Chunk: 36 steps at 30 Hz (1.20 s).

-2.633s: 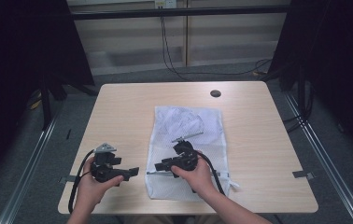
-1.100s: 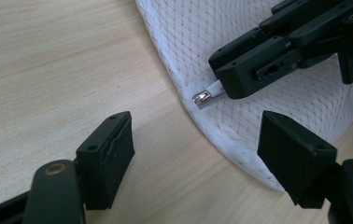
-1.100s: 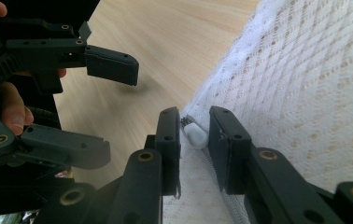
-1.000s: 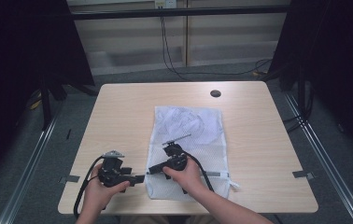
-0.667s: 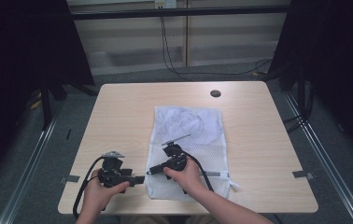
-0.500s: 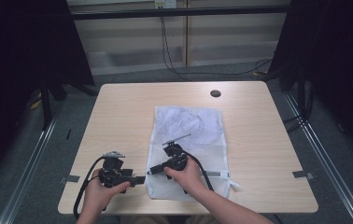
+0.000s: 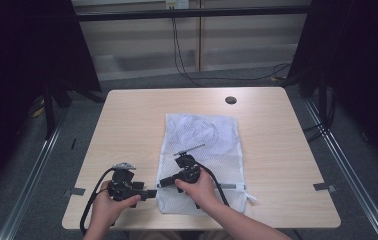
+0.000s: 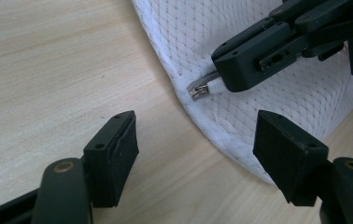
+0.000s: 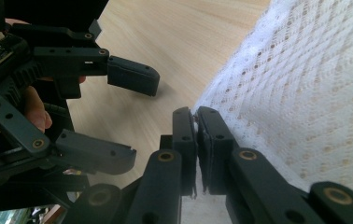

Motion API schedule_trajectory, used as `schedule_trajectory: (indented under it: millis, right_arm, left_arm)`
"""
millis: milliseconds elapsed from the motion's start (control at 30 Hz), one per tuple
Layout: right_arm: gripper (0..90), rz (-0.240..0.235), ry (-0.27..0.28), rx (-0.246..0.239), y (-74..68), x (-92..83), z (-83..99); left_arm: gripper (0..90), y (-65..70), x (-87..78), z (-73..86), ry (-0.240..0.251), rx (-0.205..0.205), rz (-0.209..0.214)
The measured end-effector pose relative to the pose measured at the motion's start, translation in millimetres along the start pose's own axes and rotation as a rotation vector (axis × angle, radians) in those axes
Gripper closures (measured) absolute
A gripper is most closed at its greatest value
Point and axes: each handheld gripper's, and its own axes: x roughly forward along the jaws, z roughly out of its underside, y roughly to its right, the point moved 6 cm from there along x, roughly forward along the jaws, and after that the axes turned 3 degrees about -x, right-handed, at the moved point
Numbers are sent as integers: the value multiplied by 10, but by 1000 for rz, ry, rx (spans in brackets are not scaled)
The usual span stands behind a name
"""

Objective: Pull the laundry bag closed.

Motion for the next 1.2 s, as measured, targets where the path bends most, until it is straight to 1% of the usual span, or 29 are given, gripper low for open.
schedule_trajectory:
  millis: [33, 133, 167, 200, 233, 267, 333, 367, 433, 500, 533, 567, 600, 633, 667, 733, 800, 867, 900, 967, 1000, 1033, 1133, 1167, 1200]
  right_arm:
    - [845, 4, 8, 5, -12, -17, -1]
    - [844, 3, 13, 14, -28, -30, -7]
    - [843, 12, 14, 10, -23, -25, -6]
    - [842, 7, 15, 22, -26, -16, -8]
    - [842, 7, 15, 22, -26, -16, -8]
    - [834, 16, 16, 31, -33, 4, -8]
    - [832, 22, 16, 26, -36, 21, -7]
    - [830, 25, 14, 27, -44, 39, -4]
    - [830, 56, -3, 14, -50, 66, 21]
    - [824, 53, -8, 18, -55, 75, 27]
    - [819, 66, -15, 11, -52, 89, 37]
    - [819, 66, -15, 11, -52, 89, 37]
    - [816, 76, -19, 15, -47, 108, 44]
    - [816, 76, -19, 15, -47, 108, 44]
    - [820, 80, 2, 14, -35, 110, 28]
    - [818, 77, 6, 15, -33, 112, 21]
    - [816, 76, 5, 26, -35, 117, 12]
    - [817, 74, -1, 30, -35, 130, 12]
    - [825, 79, -6, 28, -35, 135, 18]
    - [840, 87, -8, 15, -31, 149, 25]
    - [853, 91, -7, 11, -29, 153, 26]
    - [860, 97, -8, 20, -28, 157, 25]
    - [863, 99, -9, 15, -24, 155, 24]
    - [865, 101, -11, 16, -29, 149, 23]
    - [866, 103, -11, 15, -30, 139, 22]
  left_arm:
    - [305, 0, -11, -11, 9, -2, -4]
    - [305, -3, -25, -16, 5, 4, -3]
    - [306, -2, -28, -18, 7, 5, -2]
    - [306, 8, -32, -18, 12, -4, 1]
    - [307, 8, -32, -18, 12, -4, 1]
    - [307, 12, -33, -16, 12, -7, 3]
    - [307, -3, -48, -16, 11, 1, -7]
    - [307, -2, -55, -14, 7, 2, 0]
    - [308, 3, -70, -16, 17, -7, -4]
    - [309, -4, -81, -14, 12, -2, -4]
    - [309, -9, -91, -12, 15, -5, -4]
    - [309, -9, -91, -12, 15, -5, -4]
    - [309, -15, -95, -8, 12, -3, -5]
    - [309, -17, -95, -4, 14, -7, -6]
    - [309, -16, -96, -1, 18, -8, -6]
    - [309, -12, -93, -1, 20, -12, -5]
    - [308, -13, -92, -4, 15, -6, -7]
    - [303, -11, -80, -11, 18, -9, -4]
    - [303, -9, -75, -14, 20, -16, -4]
    - [301, -11, -66, -16, 20, -11, -11]
    - [300, -6, -63, -17, 20, -15, -6]
    - [299, 1, -58, -18, 19, -19, -5]
    - [298, 2, -52, -12, 8, -7, -3]
    - [298, 1, -45, -16, 12, -5, -8]
    - [299, 12, -38, -17, 14, -15, -3]
